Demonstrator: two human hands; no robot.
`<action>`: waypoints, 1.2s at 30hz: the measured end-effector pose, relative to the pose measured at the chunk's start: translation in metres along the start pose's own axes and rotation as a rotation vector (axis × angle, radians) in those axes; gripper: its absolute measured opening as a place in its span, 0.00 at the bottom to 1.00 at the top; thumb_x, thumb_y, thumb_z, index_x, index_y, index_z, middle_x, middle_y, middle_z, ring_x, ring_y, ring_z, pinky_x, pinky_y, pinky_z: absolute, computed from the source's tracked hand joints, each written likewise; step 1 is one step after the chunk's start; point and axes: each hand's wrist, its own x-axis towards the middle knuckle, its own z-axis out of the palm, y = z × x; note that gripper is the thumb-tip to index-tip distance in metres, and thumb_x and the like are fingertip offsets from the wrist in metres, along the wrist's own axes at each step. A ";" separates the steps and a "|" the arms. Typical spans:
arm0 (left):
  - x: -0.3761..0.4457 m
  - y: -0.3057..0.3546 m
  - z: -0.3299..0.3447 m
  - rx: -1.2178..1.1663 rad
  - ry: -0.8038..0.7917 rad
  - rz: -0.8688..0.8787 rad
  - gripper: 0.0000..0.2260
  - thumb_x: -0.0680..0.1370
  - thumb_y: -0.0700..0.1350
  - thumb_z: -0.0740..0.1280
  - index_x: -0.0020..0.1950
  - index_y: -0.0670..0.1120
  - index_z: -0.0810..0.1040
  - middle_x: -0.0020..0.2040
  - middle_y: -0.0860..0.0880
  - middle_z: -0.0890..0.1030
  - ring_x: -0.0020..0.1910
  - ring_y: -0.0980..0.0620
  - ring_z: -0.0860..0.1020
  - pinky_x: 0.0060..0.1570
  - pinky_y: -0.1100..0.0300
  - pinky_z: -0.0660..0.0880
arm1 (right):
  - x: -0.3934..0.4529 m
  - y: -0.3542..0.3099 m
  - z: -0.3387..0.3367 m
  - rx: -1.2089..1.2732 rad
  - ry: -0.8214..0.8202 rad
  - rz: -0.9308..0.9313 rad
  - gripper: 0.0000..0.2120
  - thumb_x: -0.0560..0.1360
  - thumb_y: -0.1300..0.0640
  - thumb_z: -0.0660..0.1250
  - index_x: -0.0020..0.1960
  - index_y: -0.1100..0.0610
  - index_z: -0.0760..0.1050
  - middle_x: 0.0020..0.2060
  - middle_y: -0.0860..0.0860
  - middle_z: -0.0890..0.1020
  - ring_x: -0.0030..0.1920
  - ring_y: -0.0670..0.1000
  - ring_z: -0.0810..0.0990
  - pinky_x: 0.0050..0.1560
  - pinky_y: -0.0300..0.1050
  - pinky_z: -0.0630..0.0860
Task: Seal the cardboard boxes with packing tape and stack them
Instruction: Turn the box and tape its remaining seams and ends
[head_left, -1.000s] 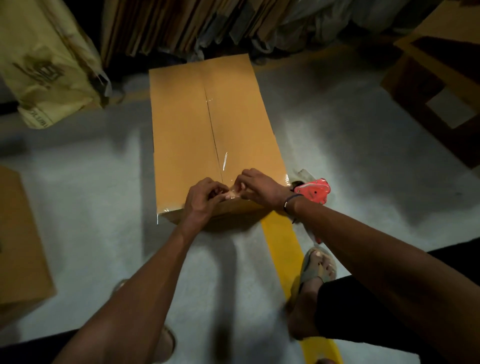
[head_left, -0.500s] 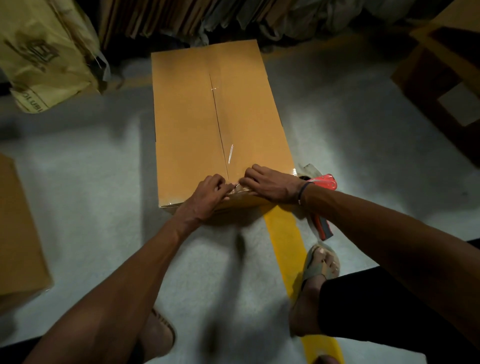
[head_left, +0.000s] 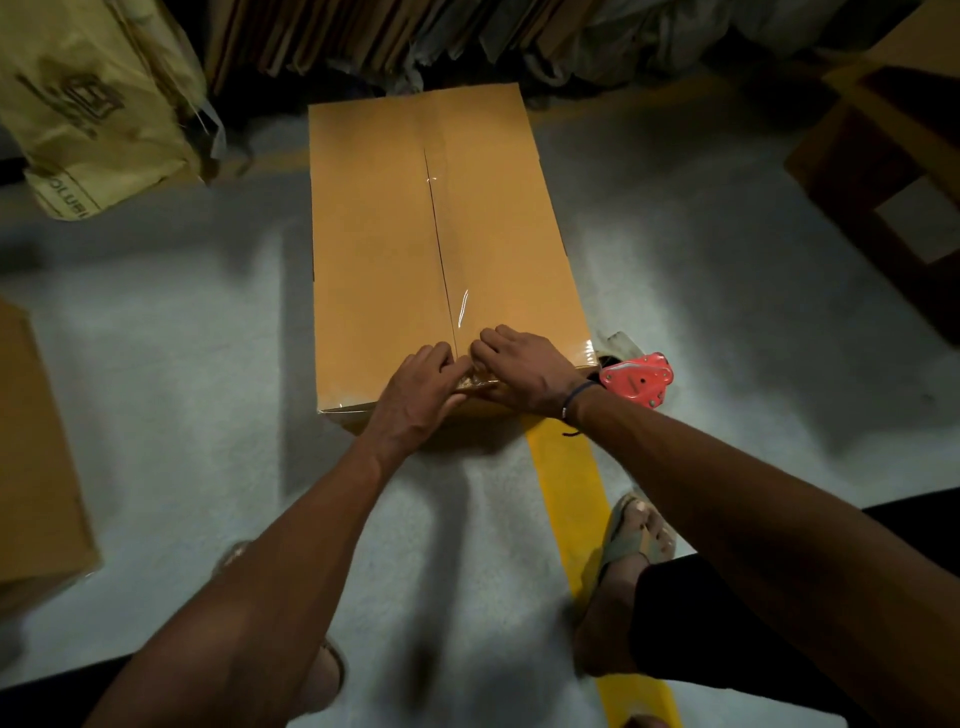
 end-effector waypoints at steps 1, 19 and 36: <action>0.000 -0.002 0.000 0.000 -0.013 0.021 0.22 0.73 0.42 0.78 0.65 0.45 0.76 0.52 0.43 0.75 0.48 0.46 0.73 0.46 0.56 0.67 | 0.000 0.001 0.000 -0.011 -0.012 -0.001 0.21 0.73 0.44 0.73 0.56 0.55 0.70 0.51 0.53 0.75 0.48 0.53 0.73 0.39 0.51 0.76; -0.006 -0.015 -0.016 -0.093 -0.135 0.062 0.32 0.73 0.31 0.73 0.71 0.52 0.67 0.56 0.47 0.72 0.52 0.48 0.71 0.47 0.51 0.75 | 0.018 -0.002 -0.034 -0.016 -0.315 0.006 0.23 0.69 0.57 0.77 0.59 0.56 0.69 0.52 0.55 0.78 0.50 0.57 0.76 0.43 0.49 0.69; -0.081 -0.072 -0.061 -0.081 0.012 -0.373 0.30 0.70 0.51 0.82 0.67 0.54 0.71 0.55 0.50 0.69 0.55 0.49 0.72 0.46 0.51 0.78 | 0.052 -0.044 -0.055 -0.306 -0.505 0.101 0.20 0.71 0.54 0.77 0.61 0.55 0.77 0.56 0.55 0.81 0.55 0.59 0.82 0.49 0.51 0.78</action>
